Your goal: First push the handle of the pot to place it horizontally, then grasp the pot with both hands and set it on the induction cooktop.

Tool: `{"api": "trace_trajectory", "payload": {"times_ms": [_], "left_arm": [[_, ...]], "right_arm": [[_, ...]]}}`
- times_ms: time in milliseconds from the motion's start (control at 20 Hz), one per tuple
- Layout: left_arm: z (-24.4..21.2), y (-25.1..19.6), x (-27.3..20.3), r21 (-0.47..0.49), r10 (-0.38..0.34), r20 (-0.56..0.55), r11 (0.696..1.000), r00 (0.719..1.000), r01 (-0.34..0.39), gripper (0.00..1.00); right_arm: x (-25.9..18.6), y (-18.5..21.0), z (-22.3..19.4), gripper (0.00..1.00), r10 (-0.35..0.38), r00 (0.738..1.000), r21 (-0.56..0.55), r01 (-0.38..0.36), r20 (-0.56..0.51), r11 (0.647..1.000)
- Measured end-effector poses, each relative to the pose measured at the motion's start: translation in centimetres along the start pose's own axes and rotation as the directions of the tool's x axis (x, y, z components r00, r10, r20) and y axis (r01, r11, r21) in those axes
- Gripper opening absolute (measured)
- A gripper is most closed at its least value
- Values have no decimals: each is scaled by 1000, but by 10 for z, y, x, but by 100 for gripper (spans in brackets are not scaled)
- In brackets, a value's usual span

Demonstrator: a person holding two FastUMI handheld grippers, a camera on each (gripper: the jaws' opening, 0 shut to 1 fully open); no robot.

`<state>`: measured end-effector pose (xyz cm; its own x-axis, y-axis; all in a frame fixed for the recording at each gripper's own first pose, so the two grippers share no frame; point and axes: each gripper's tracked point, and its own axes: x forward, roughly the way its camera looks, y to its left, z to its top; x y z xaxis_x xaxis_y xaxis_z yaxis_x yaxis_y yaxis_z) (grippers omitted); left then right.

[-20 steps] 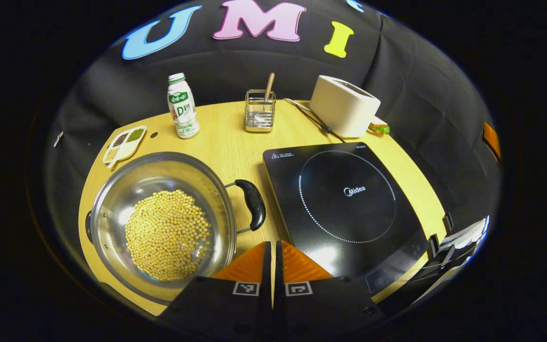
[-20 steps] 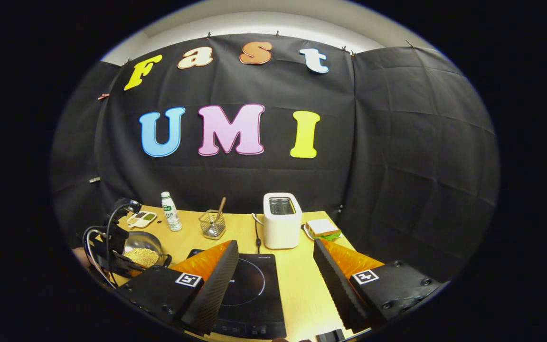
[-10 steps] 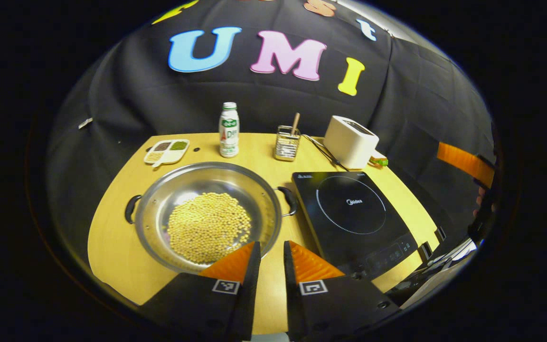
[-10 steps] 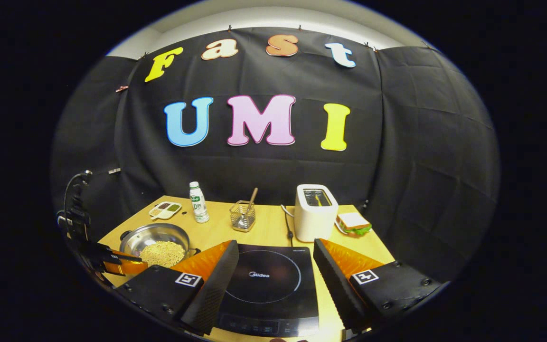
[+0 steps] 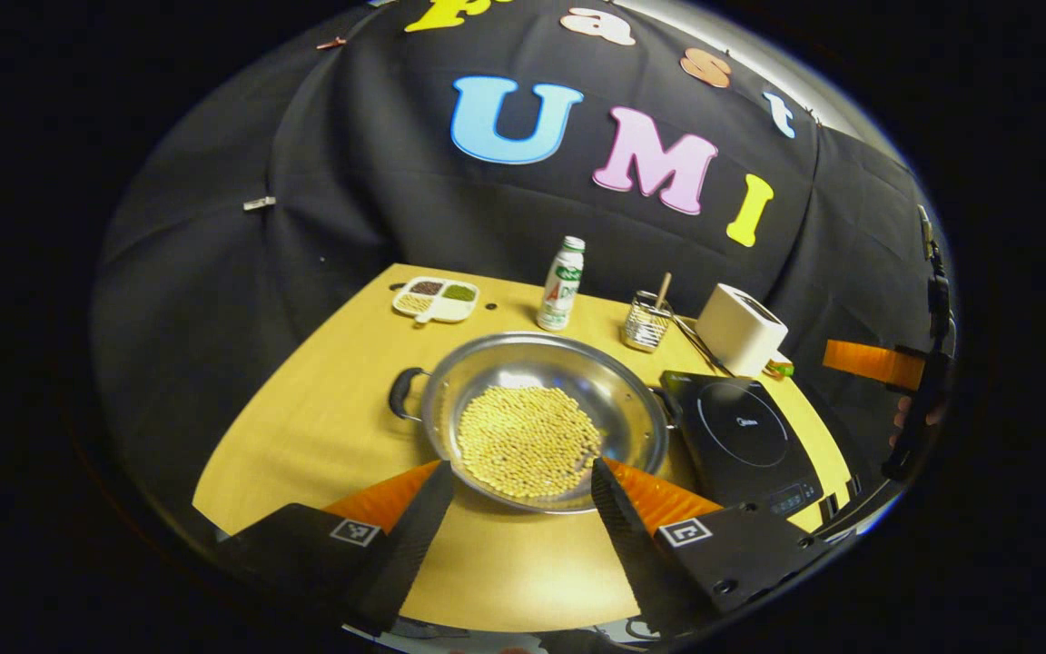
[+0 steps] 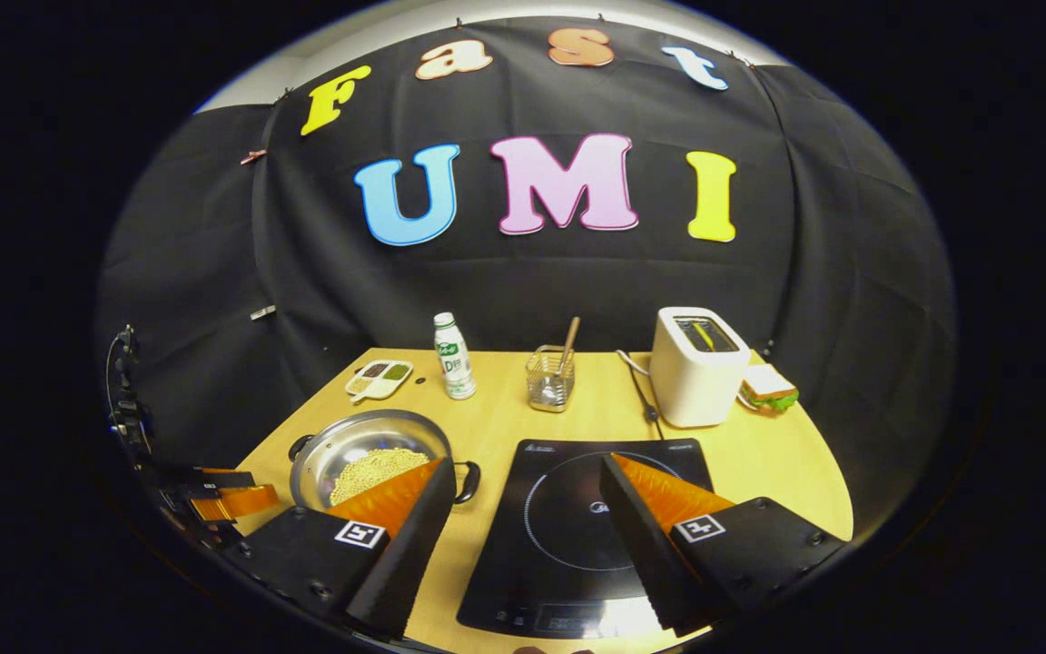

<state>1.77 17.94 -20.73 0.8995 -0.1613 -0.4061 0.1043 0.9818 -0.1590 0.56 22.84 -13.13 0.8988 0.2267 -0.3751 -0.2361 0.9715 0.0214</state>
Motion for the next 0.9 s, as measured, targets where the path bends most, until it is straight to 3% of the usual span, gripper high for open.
{"api": "trace_trajectory", "payload": {"times_ms": [200,400,650,900], "left_arm": [[20,40,7,-65,37,34,997,999,-35,95],[32,78,27,-66,83,51,995,995,-80,95],[30,101,60,-93,88,37,992,995,-84,95],[30,105,96,-58,62,4,996,998,-61,95]], "right_arm": [[24,37,-13,99,49,996,2,-49,-72,999],[55,50,-19,99,50,993,28,-47,-103,998],[101,49,-43,100,26,987,51,-18,-156,999],[142,52,-77,99,44,969,96,-21,-241,995]]}}
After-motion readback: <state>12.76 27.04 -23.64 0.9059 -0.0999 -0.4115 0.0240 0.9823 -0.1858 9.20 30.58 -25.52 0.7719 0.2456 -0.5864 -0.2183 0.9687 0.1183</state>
